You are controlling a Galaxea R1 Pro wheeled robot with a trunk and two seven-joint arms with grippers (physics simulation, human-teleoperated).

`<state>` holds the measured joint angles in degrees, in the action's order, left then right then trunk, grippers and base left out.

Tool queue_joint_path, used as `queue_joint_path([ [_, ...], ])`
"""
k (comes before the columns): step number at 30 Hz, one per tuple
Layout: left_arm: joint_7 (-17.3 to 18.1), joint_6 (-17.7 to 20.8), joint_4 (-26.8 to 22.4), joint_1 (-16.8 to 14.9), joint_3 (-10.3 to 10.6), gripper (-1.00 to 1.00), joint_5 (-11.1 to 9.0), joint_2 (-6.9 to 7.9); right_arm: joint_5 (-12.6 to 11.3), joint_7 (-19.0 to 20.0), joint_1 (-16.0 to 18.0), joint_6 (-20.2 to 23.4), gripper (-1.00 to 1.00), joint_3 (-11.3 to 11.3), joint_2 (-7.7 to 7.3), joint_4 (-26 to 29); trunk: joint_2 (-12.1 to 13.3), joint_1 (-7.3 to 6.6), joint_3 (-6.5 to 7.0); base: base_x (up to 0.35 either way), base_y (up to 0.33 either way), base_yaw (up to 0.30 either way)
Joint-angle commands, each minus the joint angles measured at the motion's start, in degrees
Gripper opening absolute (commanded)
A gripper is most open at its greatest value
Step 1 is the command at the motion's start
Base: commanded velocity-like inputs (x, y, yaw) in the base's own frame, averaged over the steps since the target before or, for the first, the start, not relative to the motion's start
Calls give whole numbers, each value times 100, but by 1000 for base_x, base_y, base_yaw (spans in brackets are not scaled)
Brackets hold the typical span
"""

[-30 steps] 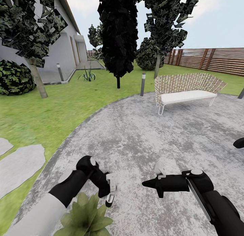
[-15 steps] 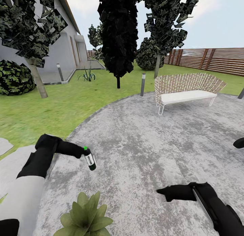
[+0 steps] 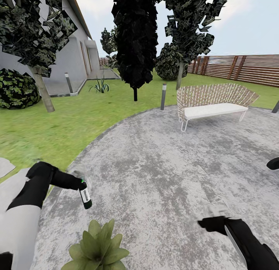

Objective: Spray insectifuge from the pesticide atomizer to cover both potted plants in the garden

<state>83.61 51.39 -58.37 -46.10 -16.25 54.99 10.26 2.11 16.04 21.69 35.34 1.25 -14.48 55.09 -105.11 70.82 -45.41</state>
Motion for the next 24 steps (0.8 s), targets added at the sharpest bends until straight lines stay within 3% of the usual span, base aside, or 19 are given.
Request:
queue_joint_path([
  [1, 53, 52, 284, 14, -9, -100, 116, -4, 17, -25, 2, 27, 100, 13, 0, 9, -3, -1, -5, 0, 0, 0],
  [3, 44, 40, 952, 39, -10, -100, 195, -6, 11, -107, 2, 26, 100, 15, -2, 17, -3, -1, -5, 0, 0, 0],
  [5, 42, 38, 1164, 47, -9, -100, 214, -7, 15, -127, 2, 28, 100, 10, -1, 19, -3, -1, -5, 0, 0, 0],
  [10, 41, 38, 1322, 62, -10, -100, 255, 1, 13, -128, 2, 33, 100, 14, -2, 19, -3, -1, -5, 0, 0, 0],
  [15, 45, 37, 1375, 66, -16, -100, 431, 63, 15, -126, 2, 34, 100, 11, -3, 20, -3, -1, -5, 0, 0, 0],
  [20, 61, 45, 1381, 66, -16, -100, 916, 175, 9, -95, 2, 72, 100, 16, -25, 27, -3, -1, -5, 0, 0, 0],
  [24, 82, 46, 1384, 66, -6, -100, 1042, 193, 15, -100, 2, 78, 100, 15, -28, 28, -3, -1, -5, 0, 0, 0],
])
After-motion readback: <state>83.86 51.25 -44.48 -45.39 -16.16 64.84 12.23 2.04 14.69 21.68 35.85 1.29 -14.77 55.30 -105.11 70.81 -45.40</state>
